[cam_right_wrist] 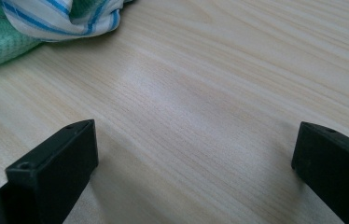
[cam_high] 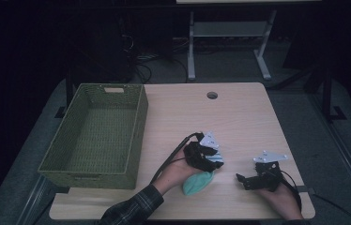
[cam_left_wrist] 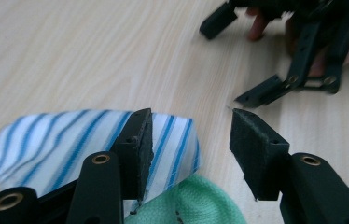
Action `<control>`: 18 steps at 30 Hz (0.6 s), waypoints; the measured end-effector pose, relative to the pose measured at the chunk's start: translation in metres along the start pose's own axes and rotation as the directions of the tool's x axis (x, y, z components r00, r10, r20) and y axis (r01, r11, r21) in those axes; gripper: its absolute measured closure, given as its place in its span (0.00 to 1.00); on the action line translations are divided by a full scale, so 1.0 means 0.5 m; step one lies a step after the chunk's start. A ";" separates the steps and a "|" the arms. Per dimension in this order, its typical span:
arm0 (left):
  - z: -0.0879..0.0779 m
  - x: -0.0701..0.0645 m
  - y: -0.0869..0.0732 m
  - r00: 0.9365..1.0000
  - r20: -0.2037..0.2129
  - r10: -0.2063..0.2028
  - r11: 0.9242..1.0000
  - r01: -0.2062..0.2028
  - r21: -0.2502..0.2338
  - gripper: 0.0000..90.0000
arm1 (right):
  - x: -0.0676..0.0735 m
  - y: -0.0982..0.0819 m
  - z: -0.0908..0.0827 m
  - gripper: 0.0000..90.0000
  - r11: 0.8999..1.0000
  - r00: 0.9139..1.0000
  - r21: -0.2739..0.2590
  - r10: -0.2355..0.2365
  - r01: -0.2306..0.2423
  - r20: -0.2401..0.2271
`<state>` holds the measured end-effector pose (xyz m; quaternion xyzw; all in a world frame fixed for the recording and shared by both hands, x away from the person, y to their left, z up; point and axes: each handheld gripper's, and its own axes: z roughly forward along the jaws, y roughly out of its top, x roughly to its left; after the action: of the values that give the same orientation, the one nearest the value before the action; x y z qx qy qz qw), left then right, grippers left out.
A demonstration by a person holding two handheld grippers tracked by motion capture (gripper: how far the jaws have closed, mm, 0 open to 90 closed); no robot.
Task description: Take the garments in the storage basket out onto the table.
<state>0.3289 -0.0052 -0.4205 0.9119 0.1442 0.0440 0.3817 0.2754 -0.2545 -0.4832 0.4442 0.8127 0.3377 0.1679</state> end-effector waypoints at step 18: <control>0.049 0.018 -0.030 0.998 -0.059 -0.002 0.995 0.008 0.102 0.52 | 0.000 0.000 0.000 0.00 1.000 1.000 0.000 -0.002 0.002 0.000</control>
<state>0.3388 -0.0090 -0.4486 0.9282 0.1598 0.0623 0.3303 0.2754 -0.2546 -0.4833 0.4435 0.8130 0.3376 0.1683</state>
